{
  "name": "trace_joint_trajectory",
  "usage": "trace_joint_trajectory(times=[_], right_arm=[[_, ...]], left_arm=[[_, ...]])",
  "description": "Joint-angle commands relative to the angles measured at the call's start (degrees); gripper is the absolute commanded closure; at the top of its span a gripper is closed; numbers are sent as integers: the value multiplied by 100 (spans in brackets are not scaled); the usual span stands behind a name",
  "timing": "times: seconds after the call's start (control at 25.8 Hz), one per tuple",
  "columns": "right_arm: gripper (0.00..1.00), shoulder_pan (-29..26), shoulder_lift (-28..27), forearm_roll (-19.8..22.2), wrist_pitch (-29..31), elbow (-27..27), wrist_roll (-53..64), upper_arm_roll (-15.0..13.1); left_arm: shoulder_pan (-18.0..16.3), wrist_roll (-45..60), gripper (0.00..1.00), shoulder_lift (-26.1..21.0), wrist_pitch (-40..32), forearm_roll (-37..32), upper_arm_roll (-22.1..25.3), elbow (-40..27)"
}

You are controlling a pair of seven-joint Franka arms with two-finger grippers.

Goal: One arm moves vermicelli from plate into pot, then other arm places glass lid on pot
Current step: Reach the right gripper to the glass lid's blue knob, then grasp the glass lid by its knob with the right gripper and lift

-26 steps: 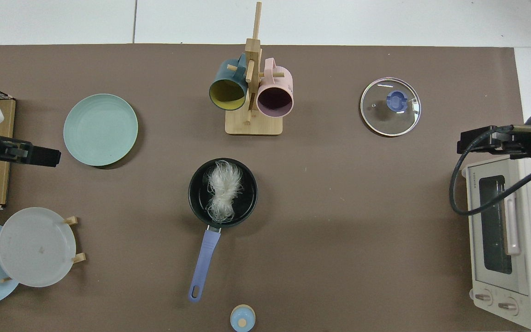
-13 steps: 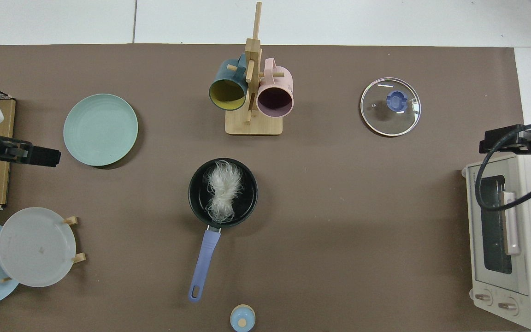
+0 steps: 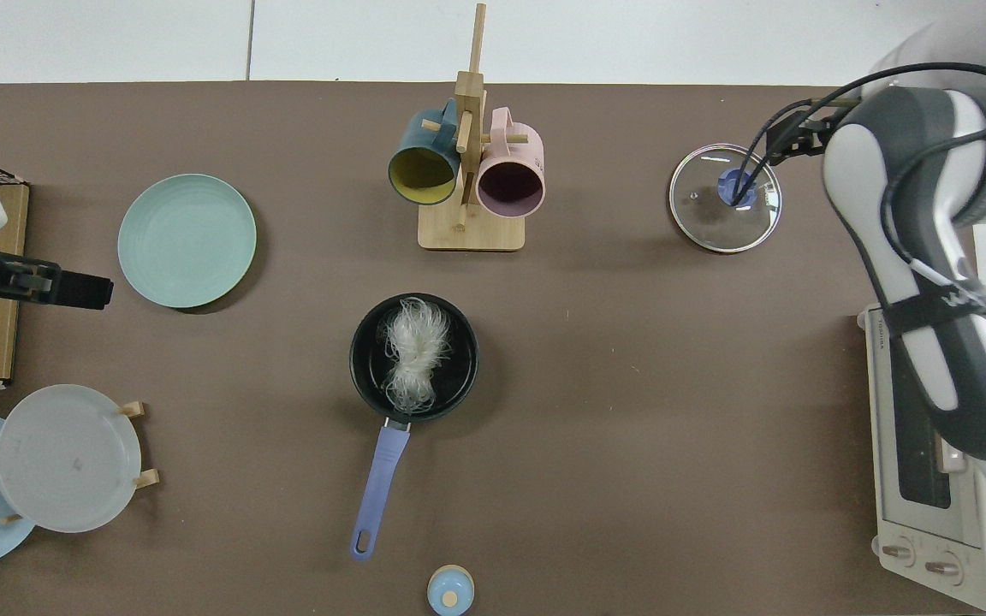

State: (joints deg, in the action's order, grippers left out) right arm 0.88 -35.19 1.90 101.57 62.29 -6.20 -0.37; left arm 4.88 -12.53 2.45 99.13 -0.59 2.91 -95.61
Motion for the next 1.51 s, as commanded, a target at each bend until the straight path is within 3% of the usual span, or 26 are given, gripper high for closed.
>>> trace_joint_trajectory(times=[0.0,0.19,0.39,0.82,1.24,1.28,1.32,1.36,1.4,1.48], right_arm=[[0,43,-1103,83,529,-867,198,46],[0,44,-1280,30,855,-754,233,116],[0,61,-1245,91,970,-314,250,116],[0,-62,-735,65,1497,784,242,116],[2,-62,-656,65,1743,1102,242,116],[10,-62,-656,65,1743,1102,277,116],[44,-79,-656,91,1743,1102,338,116],[87,-71,-656,91,1735,1102,382,116],[100,-36,-656,57,1726,1102,356,108],[100,-70,-656,13,1726,1093,356,116]], left_arm=[[-13,14,0,45,-139,-73,-9,51],[-13,14,0,45,-139,-73,-9,51],[-13,14,0,45,-139,-64,-9,51],[-13,14,0,45,-139,-64,-9,51],[-13,14,0,45,-139,-64,-9,51],[-13,14,0,45,-139,-64,-9,51],[-13,14,0,45,-139,-64,-9,51],[-13,14,0,45,-139,-64,-9,51],[-13,14,0,45,-139,-64,-9,51],[-13,14,0,45,-139,-73,-9,51]])
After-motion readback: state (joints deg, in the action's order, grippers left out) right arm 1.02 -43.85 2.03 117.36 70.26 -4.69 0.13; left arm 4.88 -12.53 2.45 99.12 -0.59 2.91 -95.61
